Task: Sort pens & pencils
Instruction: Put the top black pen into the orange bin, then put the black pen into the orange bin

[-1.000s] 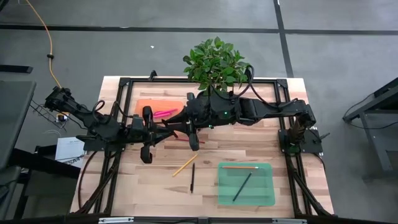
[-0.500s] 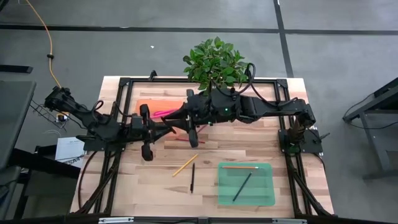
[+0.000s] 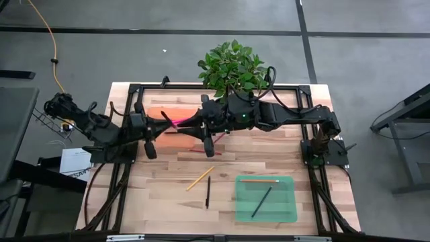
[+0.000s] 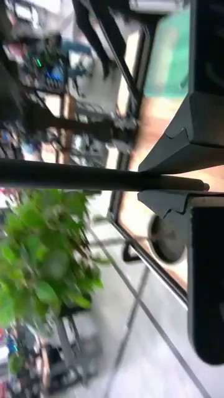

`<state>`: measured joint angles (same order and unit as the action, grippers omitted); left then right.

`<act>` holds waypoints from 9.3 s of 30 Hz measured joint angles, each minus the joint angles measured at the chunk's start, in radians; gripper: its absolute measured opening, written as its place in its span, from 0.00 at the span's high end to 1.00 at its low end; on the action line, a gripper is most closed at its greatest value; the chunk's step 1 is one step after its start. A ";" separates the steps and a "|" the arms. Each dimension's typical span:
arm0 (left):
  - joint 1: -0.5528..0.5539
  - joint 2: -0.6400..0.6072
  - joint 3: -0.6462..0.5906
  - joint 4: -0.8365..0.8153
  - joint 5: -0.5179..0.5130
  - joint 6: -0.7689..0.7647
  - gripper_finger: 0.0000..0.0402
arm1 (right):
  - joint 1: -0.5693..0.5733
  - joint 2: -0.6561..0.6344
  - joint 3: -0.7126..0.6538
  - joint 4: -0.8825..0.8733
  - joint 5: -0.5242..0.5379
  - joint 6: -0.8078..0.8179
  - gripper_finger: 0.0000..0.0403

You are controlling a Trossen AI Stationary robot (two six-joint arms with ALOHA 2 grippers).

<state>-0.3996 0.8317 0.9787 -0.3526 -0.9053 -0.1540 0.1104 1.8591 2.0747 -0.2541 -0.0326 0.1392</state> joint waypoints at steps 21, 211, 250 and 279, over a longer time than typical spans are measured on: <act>0.480 0.044 0.000 -0.495 0.379 -0.061 0.94 | -0.006 0.000 0.000 -0.057 -0.007 -0.009 0.83; -0.011 1.151 0.299 -0.068 0.620 -1.075 0.75 | 0.578 -0.358 0.000 -0.882 0.494 -0.035 0.83; 0.007 1.151 0.299 -0.119 0.706 -1.058 0.75 | 0.578 -0.360 0.000 -0.915 0.417 0.001 0.83; 0.047 1.207 0.628 -0.606 0.620 -0.951 0.75 | 0.570 -0.360 0.000 -0.908 0.420 -0.025 0.83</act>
<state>-0.3527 2.0389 1.6065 -0.9590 -0.2849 -1.1050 0.6807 1.4986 2.0743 -1.1625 0.3870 0.1146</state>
